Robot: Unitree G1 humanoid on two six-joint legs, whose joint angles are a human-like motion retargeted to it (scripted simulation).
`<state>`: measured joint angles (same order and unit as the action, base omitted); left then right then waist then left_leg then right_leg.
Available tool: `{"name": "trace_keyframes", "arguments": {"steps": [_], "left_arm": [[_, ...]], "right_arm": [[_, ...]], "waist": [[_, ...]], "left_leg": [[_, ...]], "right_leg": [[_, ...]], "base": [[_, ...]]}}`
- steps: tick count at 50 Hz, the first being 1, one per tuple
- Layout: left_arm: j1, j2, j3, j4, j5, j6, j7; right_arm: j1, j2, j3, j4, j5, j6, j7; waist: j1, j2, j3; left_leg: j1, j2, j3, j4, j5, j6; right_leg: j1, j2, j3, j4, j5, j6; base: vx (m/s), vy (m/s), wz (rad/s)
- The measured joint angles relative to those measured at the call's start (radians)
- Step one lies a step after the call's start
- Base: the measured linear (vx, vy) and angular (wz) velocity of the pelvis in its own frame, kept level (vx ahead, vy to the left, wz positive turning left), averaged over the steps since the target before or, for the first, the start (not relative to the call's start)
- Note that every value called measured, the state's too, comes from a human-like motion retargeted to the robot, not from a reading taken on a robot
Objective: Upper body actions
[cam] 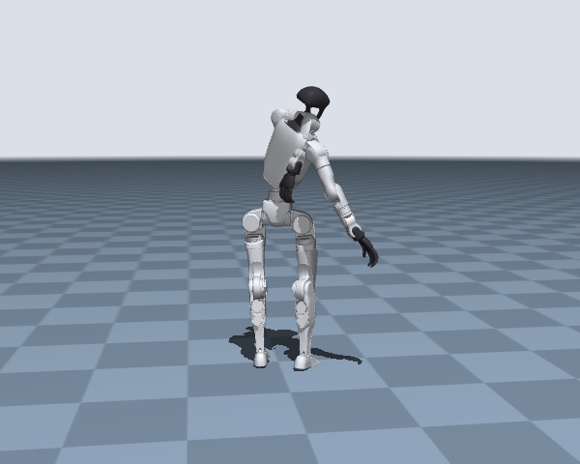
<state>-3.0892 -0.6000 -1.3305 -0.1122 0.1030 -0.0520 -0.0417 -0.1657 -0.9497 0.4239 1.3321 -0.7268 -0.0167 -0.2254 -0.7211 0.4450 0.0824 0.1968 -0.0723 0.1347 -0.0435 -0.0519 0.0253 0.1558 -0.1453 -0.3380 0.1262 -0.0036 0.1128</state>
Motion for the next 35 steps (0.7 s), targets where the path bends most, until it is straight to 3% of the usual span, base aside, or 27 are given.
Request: {"name": "trace_keyframes", "arguments": {"steps": [7,14,19,22,26,30,35], "left_arm": [[0.000,0.000,-0.069,0.249,0.242,0.058,0.019],[0.000,0.000,-0.069,0.371,0.256,0.048,0.023],[0.000,0.000,-0.069,0.415,0.465,0.093,0.093],[0.000,0.000,-0.069,0.372,0.658,0.142,0.147],[0.000,0.000,-0.069,0.305,0.808,0.150,0.159],[0.000,0.000,-0.069,0.249,0.831,0.138,0.151],[0.000,0.000,-0.069,0.231,0.719,0.126,0.095]], "right_arm": [[0.093,0.114,0.322,0.085,-0.217,-0.053,0.094],[0.327,0.276,0.299,0.247,0.013,-0.098,0.290],[0.361,0.267,0.518,0.237,-0.043,-0.063,0.293],[0.319,0.250,0.634,0.227,-0.104,-0.064,0.309],[0.237,0.249,0.692,0.226,-0.127,-0.051,0.318],[0.173,0.266,0.647,0.221,-0.070,-0.032,0.334],[0.146,0.273,0.556,0.198,0.102,-0.054,0.355]], "waist": [[-0.075,-0.010,-0.052],[0.015,-0.014,-0.178],[-0.052,-0.016,-0.283],[-0.086,-0.011,-0.276],[-0.137,-0.009,-0.256],[-0.159,-0.007,-0.224],[-0.158,-0.007,-0.192]], "left_leg": [[-0.007,0.018,0.014,-0.004,0.005,-0.002],[-0.028,0.032,0.049,-0.006,0.004,-0.007],[-0.040,0.035,0.012,0.001,0.008,-0.028],[-0.038,0.025,0.019,0.007,0.012,-0.013],[-0.019,0.018,0.006,0.008,0.007,-0.010],[-0.018,0.017,-0.003,0.012,0.008,-0.010],[-0.006,0.018,-0.008,0.013,0.006,-0.009]], "right_leg": [[-0.002,0.024,0.006,-0.032,0.026,-0.010],[-0.018,0.027,0.041,-0.036,0.023,0.001],[-0.033,0.003,0.010,-0.031,0.033,0.000],[-0.023,0.008,0.012,-0.028,0.033,-0.004],[-0.006,0.005,0.001,-0.028,0.031,-0.006],[0.003,0.006,-0.007,-0.032,0.032,-0.007],[0.020,0.009,-0.011,-0.034,0.028,-0.006]], "base": [[-0.06,-0.09,-0.08],[0.00,-0.02,-0.24],[0.03,0.01,0.31],[0.00,0.00,0.00],[0.00,0.01,0.04],[0.00,0.00,0.00],[0.00,0.00,0.00]]}}
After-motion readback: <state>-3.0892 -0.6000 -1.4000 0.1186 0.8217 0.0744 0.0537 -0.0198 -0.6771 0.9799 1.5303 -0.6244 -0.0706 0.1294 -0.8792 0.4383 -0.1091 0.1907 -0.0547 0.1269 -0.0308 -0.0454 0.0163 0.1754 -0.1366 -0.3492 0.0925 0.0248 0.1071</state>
